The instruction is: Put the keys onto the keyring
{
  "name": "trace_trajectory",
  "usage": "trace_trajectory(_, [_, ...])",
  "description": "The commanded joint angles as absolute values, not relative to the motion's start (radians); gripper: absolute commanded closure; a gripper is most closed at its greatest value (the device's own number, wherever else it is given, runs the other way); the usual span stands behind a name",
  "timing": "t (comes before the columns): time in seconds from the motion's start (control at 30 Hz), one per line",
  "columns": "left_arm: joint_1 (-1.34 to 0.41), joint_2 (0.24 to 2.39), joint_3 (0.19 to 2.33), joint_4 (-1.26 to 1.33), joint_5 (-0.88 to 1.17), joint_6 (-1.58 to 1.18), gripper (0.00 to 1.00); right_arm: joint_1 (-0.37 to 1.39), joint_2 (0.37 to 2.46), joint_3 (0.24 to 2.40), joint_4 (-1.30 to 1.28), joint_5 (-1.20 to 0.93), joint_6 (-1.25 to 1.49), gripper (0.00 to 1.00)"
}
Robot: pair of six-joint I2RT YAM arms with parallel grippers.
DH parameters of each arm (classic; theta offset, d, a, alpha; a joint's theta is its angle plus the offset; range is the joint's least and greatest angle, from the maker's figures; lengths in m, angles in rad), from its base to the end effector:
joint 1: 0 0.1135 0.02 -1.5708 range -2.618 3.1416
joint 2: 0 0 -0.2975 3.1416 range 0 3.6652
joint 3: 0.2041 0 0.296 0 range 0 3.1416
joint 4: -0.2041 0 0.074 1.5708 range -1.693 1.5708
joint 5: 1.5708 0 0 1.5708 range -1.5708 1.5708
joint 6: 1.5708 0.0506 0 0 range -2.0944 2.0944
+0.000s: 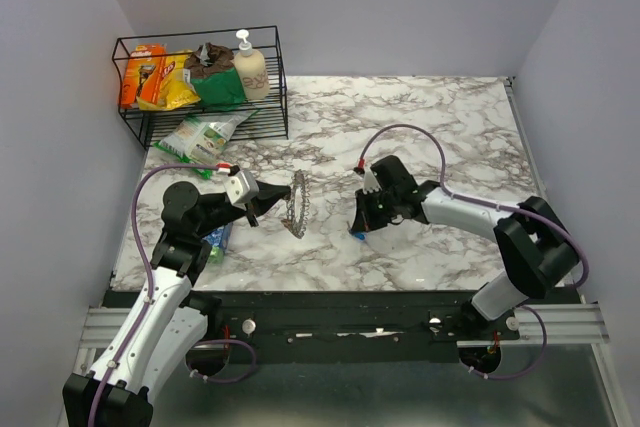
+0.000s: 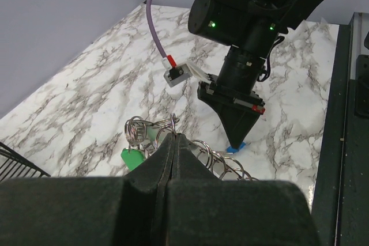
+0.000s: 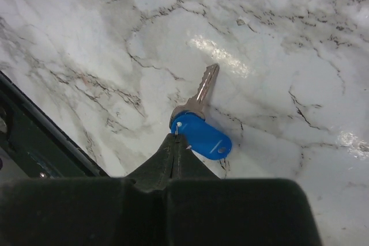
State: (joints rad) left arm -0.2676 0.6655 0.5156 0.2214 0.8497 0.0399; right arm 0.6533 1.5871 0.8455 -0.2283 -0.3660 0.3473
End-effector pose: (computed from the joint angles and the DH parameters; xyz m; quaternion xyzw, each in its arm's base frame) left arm 0.1719 -0.0865 0.3209 0.3932 0.5673 -0.3548 0.6306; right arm 0.2651 0.2257 0.1594 -0.1964 0.9201 0.2921 0.1720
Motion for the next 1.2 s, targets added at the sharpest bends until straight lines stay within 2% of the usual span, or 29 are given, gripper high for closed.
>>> trace_trajectory(0.0, [-0.262,0.647,0.526,0.238,0.884,0.069,1.0,0.658,1.507,0.87,-0.212,-0.35,0.287,0.99])
trace_trajectory(0.5, [-0.265,0.658,0.514,0.29,0.997,0.055,1.0,0.658,1.243,0.887,-0.132,-0.577,0.08,0.99])
trace_trajectory(0.83, [-0.276,0.66,0.5,0.356,1.069,0.025,1.0,0.658,1.111,0.888,-0.078,-0.886,-0.075,0.99])
trace_trajectory(1.0, [-0.282,0.661,0.499,0.383,1.075,0.008,1.0,0.658,1.108,0.899,-0.061,-0.902,-0.043,0.99])
trace_trajectory(1.17, [-0.291,0.681,0.511,0.373,1.045,0.008,1.0,0.669,1.1,0.91,-0.041,-0.829,-0.008,0.99])
